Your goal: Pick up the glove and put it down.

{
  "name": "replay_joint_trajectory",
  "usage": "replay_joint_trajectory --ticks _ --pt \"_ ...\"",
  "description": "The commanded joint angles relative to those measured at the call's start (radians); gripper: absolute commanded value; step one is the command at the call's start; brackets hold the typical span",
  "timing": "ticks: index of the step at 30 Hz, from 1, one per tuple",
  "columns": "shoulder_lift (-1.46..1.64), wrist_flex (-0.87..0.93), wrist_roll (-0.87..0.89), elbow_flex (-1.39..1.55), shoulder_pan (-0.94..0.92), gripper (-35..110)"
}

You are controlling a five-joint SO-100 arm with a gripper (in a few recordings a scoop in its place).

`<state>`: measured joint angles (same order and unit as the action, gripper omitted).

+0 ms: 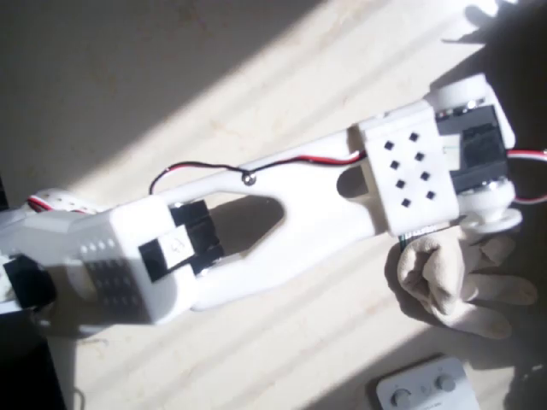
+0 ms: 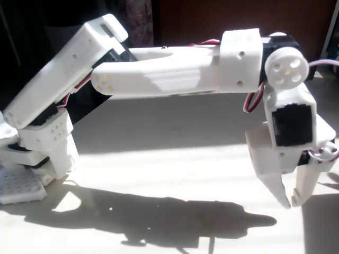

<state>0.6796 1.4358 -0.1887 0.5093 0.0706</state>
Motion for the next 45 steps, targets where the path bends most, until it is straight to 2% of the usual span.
replay_joint_trajectory --ticks 1,6,14,17,24,27,45 --pt "0.012 0.002 0.005 -0.023 0.002 0" --pt "0.038 -0.006 0.005 -0.017 0.002 0" --pt "0.276 -0.011 -0.005 0.069 0.003 0" --pt "0.397 -0.071 -0.002 0.216 0.002 0" --pt "0.747 -0.371 -0.005 0.597 0.002 0" --pt "0.876 -0.446 -0.003 0.739 0.000 0" --pt "1.674 -0.465 0.005 1.697 -0.041 0"
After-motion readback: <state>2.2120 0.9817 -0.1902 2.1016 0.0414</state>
